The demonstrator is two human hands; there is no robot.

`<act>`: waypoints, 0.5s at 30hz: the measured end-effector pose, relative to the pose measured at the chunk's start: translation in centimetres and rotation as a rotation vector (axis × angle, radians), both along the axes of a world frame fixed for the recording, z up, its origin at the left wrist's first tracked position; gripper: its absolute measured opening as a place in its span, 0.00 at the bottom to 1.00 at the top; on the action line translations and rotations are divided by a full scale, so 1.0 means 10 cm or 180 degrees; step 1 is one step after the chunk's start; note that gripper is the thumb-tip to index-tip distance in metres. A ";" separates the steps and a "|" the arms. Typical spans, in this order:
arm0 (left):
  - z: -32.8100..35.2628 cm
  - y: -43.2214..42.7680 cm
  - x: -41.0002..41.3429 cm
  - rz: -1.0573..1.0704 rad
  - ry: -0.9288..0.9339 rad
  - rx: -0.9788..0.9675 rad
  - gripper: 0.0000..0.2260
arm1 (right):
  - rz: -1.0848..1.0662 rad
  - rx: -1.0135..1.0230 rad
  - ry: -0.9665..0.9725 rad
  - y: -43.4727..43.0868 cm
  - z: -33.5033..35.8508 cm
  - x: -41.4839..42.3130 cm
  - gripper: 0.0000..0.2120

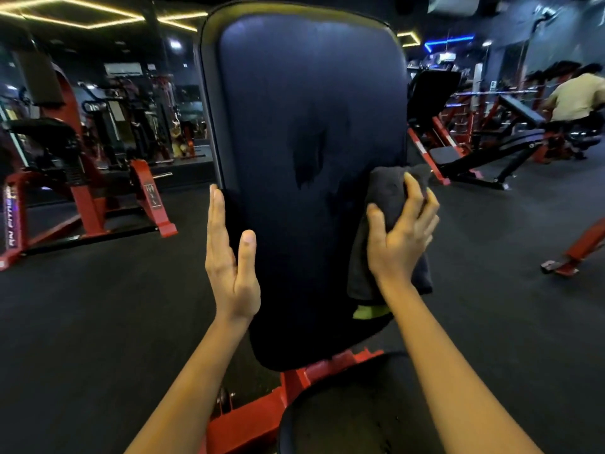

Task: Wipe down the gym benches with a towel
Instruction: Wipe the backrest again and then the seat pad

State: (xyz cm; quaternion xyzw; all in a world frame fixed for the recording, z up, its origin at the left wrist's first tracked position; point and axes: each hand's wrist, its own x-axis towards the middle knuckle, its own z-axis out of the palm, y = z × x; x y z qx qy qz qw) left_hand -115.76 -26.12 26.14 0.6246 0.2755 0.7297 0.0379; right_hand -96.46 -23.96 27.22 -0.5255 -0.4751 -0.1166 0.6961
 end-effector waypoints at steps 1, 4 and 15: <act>0.06 0.01 0.00 -0.0005 -0.0027 0.0022 0.25 | -0.0056 0.0047 -0.0125 -0.02 0.09 -0.11 0.28; 0.14 0.03 0.00 0.0007 -0.0022 0.0035 0.25 | -0.0082 0.0366 -0.1418 -0.16 -0.01 -0.41 0.28; 0.29 0.03 -0.03 -0.0073 0.0015 -0.0053 0.26 | -0.0051 -0.0060 0.0183 0.02 0.66 -0.16 0.32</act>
